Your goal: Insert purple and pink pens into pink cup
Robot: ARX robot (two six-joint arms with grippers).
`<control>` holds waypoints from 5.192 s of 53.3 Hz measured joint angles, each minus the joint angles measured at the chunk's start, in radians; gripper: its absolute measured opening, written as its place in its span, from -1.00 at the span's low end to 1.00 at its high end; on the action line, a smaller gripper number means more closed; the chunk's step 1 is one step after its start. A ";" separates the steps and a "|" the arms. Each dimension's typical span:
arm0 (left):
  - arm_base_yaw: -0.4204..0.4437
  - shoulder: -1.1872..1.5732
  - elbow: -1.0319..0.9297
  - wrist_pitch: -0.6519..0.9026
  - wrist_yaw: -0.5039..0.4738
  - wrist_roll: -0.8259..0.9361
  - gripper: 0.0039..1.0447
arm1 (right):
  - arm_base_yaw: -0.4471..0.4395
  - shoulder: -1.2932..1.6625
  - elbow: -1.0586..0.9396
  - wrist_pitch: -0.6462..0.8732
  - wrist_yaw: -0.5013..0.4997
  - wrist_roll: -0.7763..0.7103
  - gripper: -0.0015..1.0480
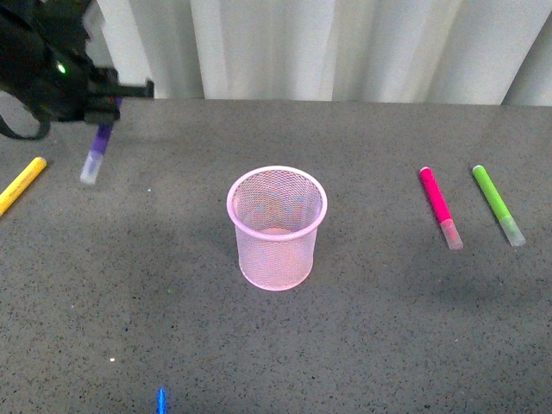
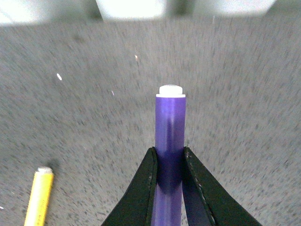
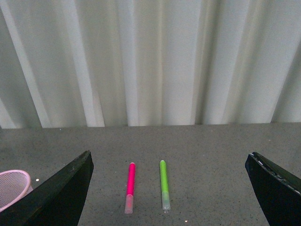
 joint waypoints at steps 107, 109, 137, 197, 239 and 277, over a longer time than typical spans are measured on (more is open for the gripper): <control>-0.391 -0.060 -0.631 1.284 -0.040 -0.672 -0.79 | 0.000 0.000 0.000 0.000 0.000 0.000 0.87; -0.392 -0.060 -0.631 1.284 -0.040 -0.672 -0.79 | 0.000 0.000 0.000 0.000 0.000 0.000 0.87; -0.401 -0.059 -0.636 1.285 -0.042 -0.677 -0.54 | 0.000 0.000 0.000 0.000 0.000 0.000 0.87; 0.308 -0.631 -0.612 0.583 0.705 -0.480 0.88 | 0.000 0.000 0.000 0.000 0.000 0.000 0.87; 0.353 -1.437 -1.130 0.411 0.356 -0.034 -0.93 | 0.000 0.000 0.000 0.000 0.000 0.000 0.87; 0.029 -1.816 -1.265 0.188 0.047 -0.026 -0.93 | 0.000 0.000 0.000 0.000 0.000 0.000 0.87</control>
